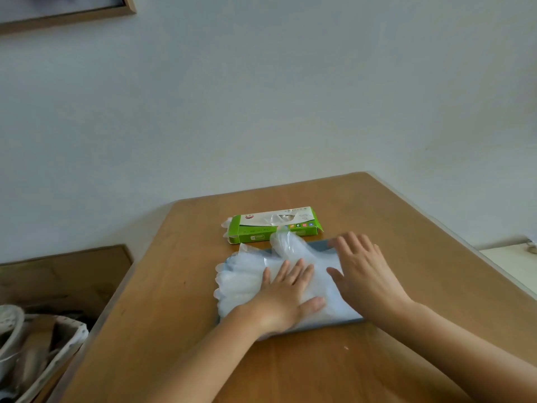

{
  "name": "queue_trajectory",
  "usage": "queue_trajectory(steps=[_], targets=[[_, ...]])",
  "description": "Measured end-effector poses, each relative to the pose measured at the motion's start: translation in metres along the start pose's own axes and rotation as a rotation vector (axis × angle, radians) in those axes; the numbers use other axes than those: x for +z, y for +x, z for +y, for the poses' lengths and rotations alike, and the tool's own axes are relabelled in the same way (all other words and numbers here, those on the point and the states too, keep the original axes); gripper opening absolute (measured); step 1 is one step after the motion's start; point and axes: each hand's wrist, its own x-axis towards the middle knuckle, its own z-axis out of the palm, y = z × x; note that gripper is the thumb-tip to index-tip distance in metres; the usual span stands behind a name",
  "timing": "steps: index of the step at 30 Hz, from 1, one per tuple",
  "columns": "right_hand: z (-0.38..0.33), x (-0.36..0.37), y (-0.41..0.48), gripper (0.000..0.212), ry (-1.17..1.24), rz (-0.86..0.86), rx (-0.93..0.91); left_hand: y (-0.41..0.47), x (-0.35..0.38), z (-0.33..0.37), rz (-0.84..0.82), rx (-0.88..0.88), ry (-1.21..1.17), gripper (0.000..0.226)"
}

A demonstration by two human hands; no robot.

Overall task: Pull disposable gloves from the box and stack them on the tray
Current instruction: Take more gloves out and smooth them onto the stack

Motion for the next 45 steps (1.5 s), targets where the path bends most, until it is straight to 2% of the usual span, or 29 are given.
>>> queue_trajectory(steps=[1,3,5,9,13,17,18,20,23,25,27,30,33,35,39,43,45], targets=[[0.001,0.003,0.000,0.041,0.015,0.004,-0.136,0.001,0.001,0.000,0.002,0.000,-0.008,0.072],[0.000,0.010,-0.002,0.046,0.153,-0.231,-0.251,0.000,0.002,0.000,0.022,0.002,-0.019,0.076],[0.002,0.014,-0.005,0.048,0.277,-0.482,-0.195,-0.003,0.003,-0.003,0.047,-0.005,-0.047,0.082],[0.011,0.007,0.000,0.065,0.118,-0.726,-0.214,-0.011,0.002,-0.020,0.049,-0.052,-0.053,0.100],[0.021,0.002,0.009,0.087,0.042,-0.808,-0.201,-0.016,-0.016,-0.052,-0.052,-0.128,-0.022,0.116],[0.020,-0.012,0.022,0.090,0.055,-0.866,-0.173,-0.026,-0.049,-0.074,-0.254,-0.132,0.166,0.121],[0.019,-0.016,0.030,0.086,0.032,-0.858,-0.175,-0.025,-0.059,-0.079,-0.272,-0.132,0.173,0.118],[0.016,-0.021,0.055,0.065,0.021,-0.730,-0.144,-0.018,-0.075,-0.089,-0.231,-0.135,0.047,0.098],[0.014,-0.011,0.105,0.036,0.075,-0.456,-0.145,0.006,-0.090,-0.112,0.125,-0.178,-0.308,0.059],[0.015,0.007,0.139,0.033,0.179,-0.357,-0.175,0.027,-0.090,-0.131,0.300,-0.219,-0.406,0.057],[0.012,0.026,0.171,0.039,0.248,-0.341,-0.205,0.044,-0.086,-0.148,0.355,-0.242,-0.436,0.056],[0.006,0.057,0.202,0.043,0.233,-0.397,-0.221,0.064,-0.075,-0.154,0.378,-0.251,-0.446,0.050],[0.001,0.083,0.214,0.030,0.238,-0.450,-0.212,0.077,-0.064,-0.153,0.365,-0.209,-0.462,0.046],[-0.001,0.094,0.216,0.015,0.287,-0.394,-0.183,0.084,-0.059,-0.153,0.348,-0.194,-0.464,0.048],[-0.002,0.095,0.215,0.006,0.543,-0.269,-0.035,0.090,-0.055,-0.155,0.311,-0.189,-0.429,0.050],[-0.005,0.074,0.209,0.006,0.664,-0.136,-0.018,0.093,-0.059,-0.153,0.235,-0.205,-0.303,0.050],[-0.010,0.049,0.205,0.013,0.847,-0.048,0.043,0.093,-0.063,-0.150,0.198,-0.220,-0.280,0.050]])
